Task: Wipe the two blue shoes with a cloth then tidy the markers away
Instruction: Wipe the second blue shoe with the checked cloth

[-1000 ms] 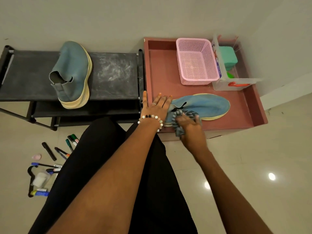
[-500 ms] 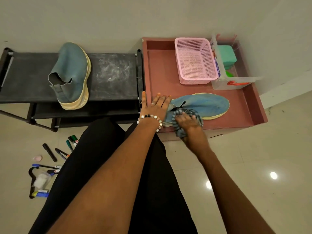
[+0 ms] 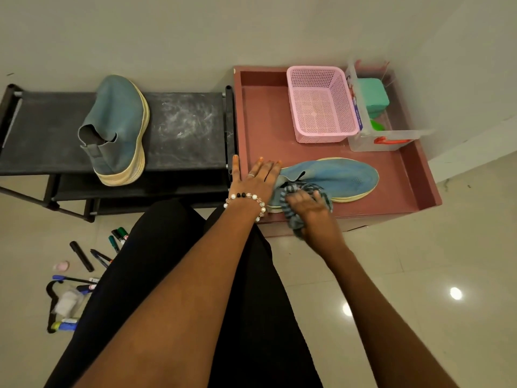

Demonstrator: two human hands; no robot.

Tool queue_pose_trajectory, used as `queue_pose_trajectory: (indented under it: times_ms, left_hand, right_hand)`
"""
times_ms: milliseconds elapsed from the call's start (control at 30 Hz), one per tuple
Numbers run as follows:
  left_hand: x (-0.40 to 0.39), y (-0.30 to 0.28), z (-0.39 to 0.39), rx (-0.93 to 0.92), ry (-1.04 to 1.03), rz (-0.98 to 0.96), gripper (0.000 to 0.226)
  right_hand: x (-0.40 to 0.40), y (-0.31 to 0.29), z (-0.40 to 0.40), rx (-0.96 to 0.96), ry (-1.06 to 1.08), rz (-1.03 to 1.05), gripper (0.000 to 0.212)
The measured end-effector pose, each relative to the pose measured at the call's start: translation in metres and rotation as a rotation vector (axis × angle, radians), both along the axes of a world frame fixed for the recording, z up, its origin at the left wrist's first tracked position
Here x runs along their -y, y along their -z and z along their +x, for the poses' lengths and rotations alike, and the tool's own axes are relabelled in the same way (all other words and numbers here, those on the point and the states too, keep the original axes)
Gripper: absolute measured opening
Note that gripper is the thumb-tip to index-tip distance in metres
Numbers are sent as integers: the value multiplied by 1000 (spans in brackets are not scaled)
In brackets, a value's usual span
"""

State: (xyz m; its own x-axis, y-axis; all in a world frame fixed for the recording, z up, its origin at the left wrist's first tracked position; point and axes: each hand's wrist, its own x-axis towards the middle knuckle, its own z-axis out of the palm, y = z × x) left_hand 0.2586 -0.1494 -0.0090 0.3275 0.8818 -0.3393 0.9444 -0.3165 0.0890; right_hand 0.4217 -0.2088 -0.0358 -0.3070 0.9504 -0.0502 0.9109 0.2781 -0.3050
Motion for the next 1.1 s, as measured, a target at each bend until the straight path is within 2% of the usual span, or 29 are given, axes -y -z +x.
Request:
queue_pose_trajectory:
  times_ms: [100,200,300,400,500,600,700,800,933,1033,1100]
  left_hand:
    - [0,0,0,-1,-4,1,79]
    - [-1,0,0,-3,-8,0,81]
    - [-1,3,0,3,-5,15,74]
    - [0,3,0,-6,-5,6,86]
    - [1,-1,1,-10,-6,-15,87]
    - [1,1,1,-10,-13,-2,84]
    - [0,6,1,-9,-9,24,76]
    - [1,2,1,5,-8,-10,79]
    - [-1,-2,-1,37,-14,-55,87]
    - [-1,0,0,29,-11,-35,80]
    - [-2,2,0,39,-14,-27,78]
  right_hand:
    - [-6,-4,6,24,172,7,52]
    - [-4,-3,-35,24,293,-28,50]
    - [4,-9,-58,-53,169,-50,48]
    - [4,-13,-24,-53,58,-61,57]
    - [-5,-16,2,48,168,-18,55]
    - [-8,-19,-35,146,243,-77,51]
    - [0,-18,-61,80,152,-113,54]
    - [1,-25,-30,2,23,-186,63]
    - [-7,-31,12,123,178,-115,59]
    - [-14,-31,-22,139,260,-142,50]
    - [-9,-30,-53,60,220,-149,47]
